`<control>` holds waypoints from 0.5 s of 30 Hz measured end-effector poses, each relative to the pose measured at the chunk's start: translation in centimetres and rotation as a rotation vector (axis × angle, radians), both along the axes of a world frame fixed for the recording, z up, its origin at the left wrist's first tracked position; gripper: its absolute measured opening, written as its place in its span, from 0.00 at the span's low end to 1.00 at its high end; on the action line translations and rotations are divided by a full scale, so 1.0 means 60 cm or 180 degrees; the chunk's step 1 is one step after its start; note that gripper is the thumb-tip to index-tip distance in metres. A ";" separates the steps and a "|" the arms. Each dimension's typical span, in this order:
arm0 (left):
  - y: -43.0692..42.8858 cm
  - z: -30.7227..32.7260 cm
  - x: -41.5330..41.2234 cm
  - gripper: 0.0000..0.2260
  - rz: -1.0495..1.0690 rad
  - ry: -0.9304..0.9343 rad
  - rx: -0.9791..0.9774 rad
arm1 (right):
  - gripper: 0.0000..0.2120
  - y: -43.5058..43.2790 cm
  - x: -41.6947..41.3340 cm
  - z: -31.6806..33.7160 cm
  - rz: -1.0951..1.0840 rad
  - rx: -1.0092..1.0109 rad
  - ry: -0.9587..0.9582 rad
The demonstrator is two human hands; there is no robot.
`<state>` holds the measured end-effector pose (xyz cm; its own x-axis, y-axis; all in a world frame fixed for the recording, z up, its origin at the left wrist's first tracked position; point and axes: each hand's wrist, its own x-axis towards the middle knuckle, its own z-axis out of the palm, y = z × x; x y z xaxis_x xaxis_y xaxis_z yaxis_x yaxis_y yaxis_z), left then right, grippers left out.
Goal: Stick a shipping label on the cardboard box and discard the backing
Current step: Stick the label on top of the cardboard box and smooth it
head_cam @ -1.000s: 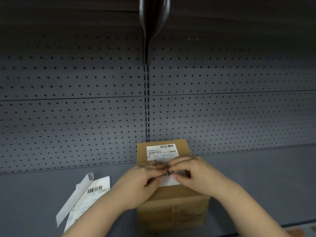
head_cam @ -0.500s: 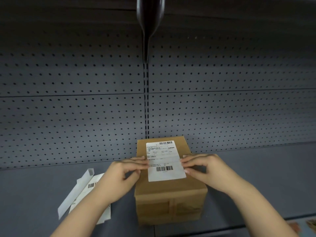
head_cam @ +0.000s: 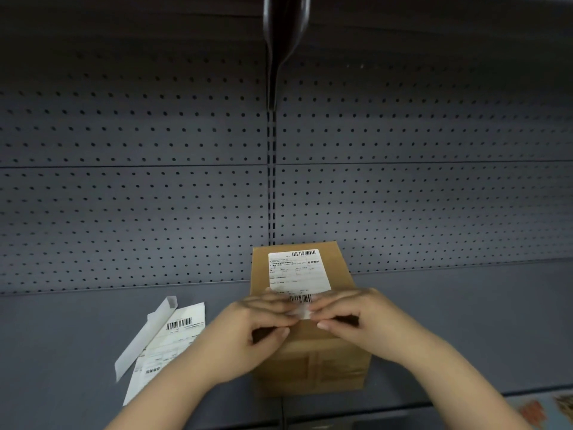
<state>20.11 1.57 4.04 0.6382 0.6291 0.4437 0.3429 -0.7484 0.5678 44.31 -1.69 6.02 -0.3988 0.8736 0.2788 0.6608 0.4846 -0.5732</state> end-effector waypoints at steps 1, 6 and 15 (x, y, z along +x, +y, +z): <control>0.001 -0.002 -0.010 0.11 0.0064 -0.0076 -0.0083 | 0.09 -0.003 0.008 -0.001 -0.0040 0.0004 0.0027; -0.002 -0.017 -0.056 0.11 0.0317 -0.0379 -0.0387 | 0.08 -0.024 0.061 -0.005 -0.0346 0.0056 0.0380; 0.003 0.010 -0.071 0.12 0.0816 -0.0096 -0.0239 | 0.08 -0.002 0.039 0.032 -0.0527 0.0164 0.0035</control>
